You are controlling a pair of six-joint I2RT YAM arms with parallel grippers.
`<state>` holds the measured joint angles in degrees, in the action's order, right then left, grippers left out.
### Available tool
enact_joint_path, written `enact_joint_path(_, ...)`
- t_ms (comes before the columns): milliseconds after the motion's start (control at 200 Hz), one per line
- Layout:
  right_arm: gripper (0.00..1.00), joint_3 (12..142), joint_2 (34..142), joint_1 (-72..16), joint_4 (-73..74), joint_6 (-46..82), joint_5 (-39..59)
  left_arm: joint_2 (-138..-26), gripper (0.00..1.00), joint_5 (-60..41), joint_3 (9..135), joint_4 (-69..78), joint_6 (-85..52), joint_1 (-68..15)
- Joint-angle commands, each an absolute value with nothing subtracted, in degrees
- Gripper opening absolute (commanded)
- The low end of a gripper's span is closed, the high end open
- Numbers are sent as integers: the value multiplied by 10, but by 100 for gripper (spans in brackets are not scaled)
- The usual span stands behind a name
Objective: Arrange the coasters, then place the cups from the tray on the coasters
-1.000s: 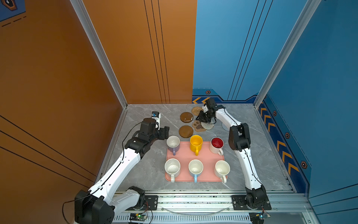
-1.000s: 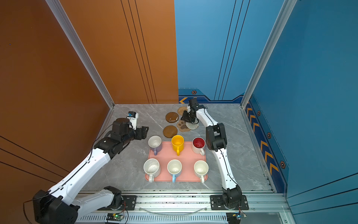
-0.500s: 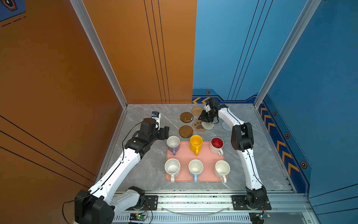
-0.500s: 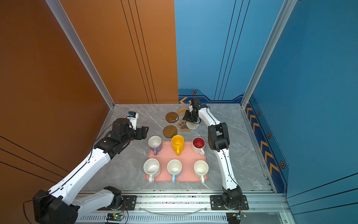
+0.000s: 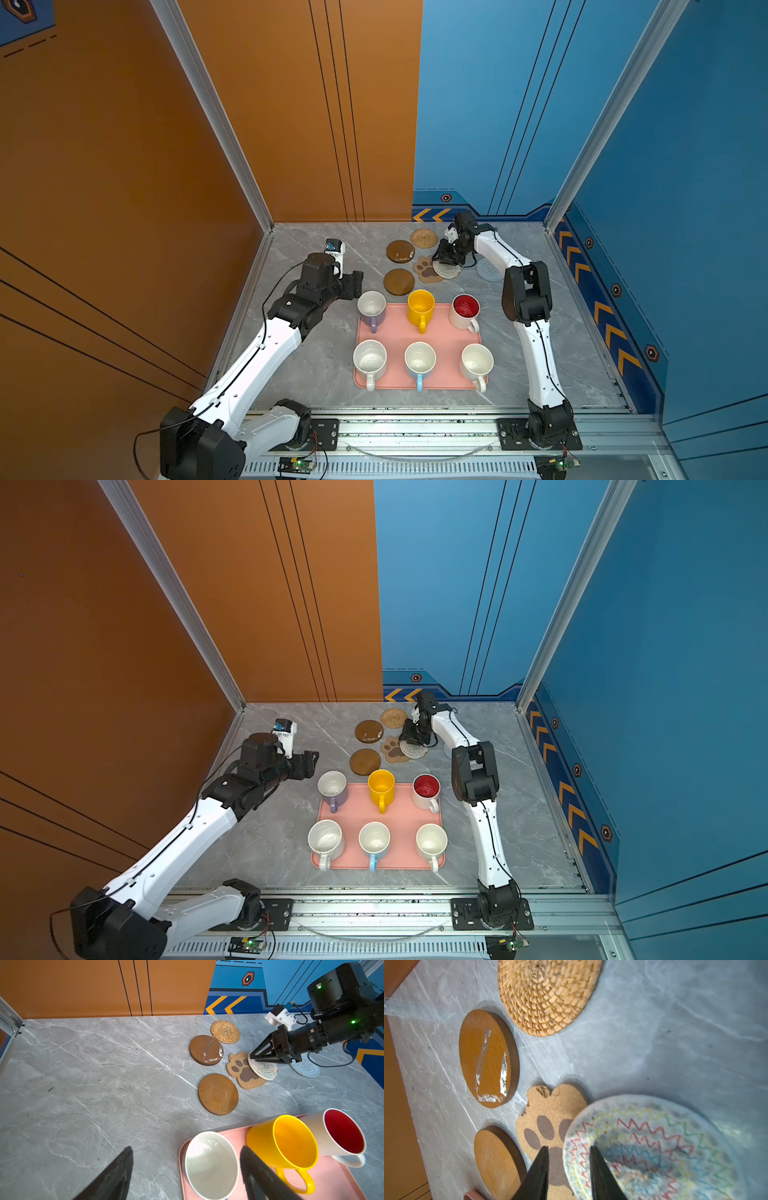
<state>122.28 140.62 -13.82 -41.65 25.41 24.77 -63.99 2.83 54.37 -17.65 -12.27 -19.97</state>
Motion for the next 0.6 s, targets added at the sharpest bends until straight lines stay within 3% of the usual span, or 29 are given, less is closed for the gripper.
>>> enact_joint_path(0, 32, 1192, 1367, -125, -446, 230, 229, -638, 81, 36, 535, -178, -121, -206)
enact_joint_path(315, 32, 1120, 1335, -105, -446, 215, 224, -644, 81, 32, 536, -173, -127, -211)
enact_joint_path(596, 22, 1104, 1353, -95, -447, 214, 219, -643, 81, 33, 538, -172, -127, -216)
